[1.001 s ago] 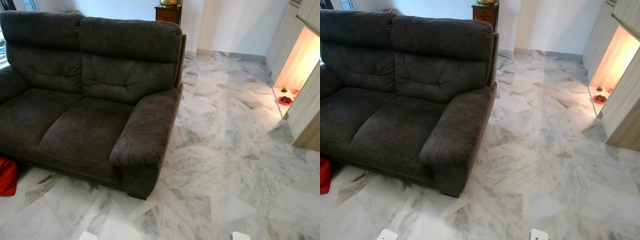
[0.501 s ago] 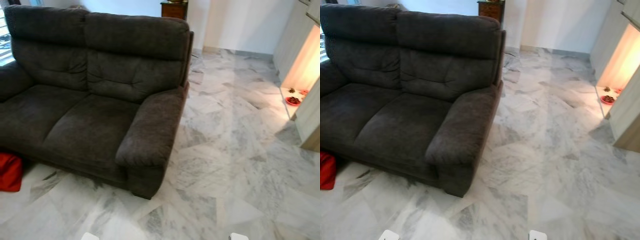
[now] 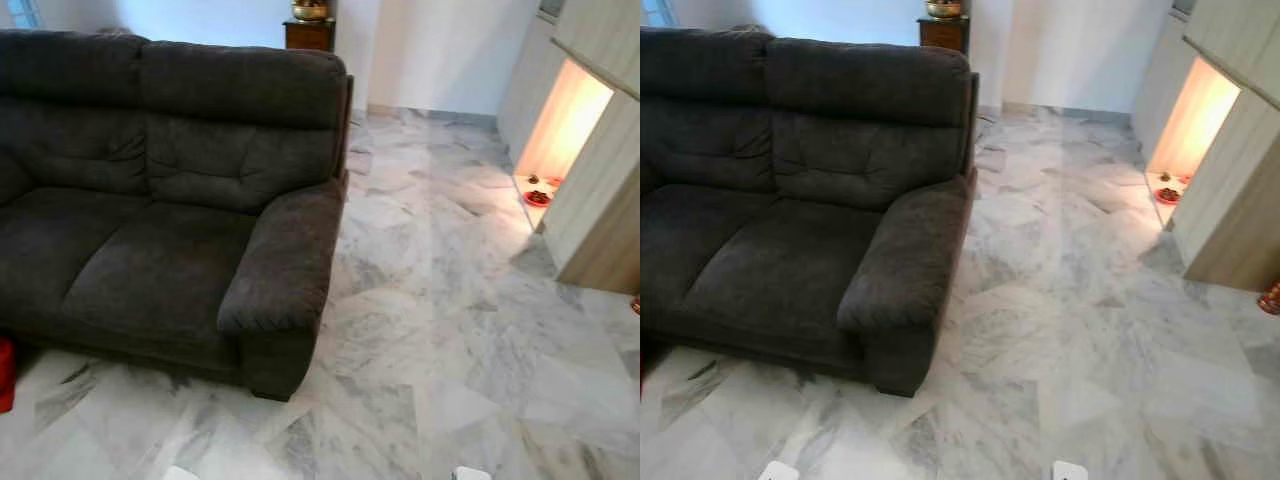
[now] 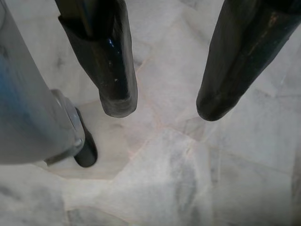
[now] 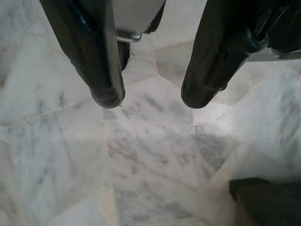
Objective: Move the pillow to the sofa from floor
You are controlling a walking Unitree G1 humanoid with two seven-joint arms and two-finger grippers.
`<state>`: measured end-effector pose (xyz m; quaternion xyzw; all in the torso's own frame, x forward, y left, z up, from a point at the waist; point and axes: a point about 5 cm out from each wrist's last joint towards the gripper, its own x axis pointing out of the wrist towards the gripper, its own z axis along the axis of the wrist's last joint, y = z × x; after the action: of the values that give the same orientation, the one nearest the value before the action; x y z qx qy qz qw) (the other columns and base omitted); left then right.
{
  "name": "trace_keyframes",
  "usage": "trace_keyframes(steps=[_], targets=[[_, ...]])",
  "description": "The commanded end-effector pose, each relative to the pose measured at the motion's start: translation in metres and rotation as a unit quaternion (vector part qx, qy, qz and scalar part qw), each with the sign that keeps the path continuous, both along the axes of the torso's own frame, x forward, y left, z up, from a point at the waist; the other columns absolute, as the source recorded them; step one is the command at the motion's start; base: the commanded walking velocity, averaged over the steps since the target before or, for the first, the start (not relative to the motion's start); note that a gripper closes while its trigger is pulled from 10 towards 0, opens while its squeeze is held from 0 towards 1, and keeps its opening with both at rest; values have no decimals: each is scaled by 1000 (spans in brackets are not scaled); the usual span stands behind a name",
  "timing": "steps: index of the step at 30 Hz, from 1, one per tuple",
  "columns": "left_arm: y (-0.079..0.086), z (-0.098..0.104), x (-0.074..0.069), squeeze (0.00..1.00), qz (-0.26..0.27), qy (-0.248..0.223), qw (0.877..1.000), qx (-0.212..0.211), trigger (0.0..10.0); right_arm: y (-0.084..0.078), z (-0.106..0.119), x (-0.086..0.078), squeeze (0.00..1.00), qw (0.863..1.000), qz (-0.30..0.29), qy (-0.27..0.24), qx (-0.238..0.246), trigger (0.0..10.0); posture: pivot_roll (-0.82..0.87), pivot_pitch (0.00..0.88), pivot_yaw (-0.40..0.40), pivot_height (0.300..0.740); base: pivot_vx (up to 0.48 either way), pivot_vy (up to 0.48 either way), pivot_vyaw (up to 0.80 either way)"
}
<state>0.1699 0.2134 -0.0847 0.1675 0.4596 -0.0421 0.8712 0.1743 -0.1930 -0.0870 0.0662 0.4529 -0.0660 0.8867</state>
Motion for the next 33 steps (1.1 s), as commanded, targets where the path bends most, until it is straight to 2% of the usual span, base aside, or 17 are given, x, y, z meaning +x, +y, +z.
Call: trace_keyframes(steps=[1,33], targets=[[4,0,-2,0,5,7,1000,7,10000,2,-1,-1,0,1000,0,4,5,10000,103,56,15,740,0,0,0],[5,-2,-5,0,15,8,1000,4,10000,0,0,0,0,1000,-1,-2,10,10000,110,89,7,740,0,465,0]])
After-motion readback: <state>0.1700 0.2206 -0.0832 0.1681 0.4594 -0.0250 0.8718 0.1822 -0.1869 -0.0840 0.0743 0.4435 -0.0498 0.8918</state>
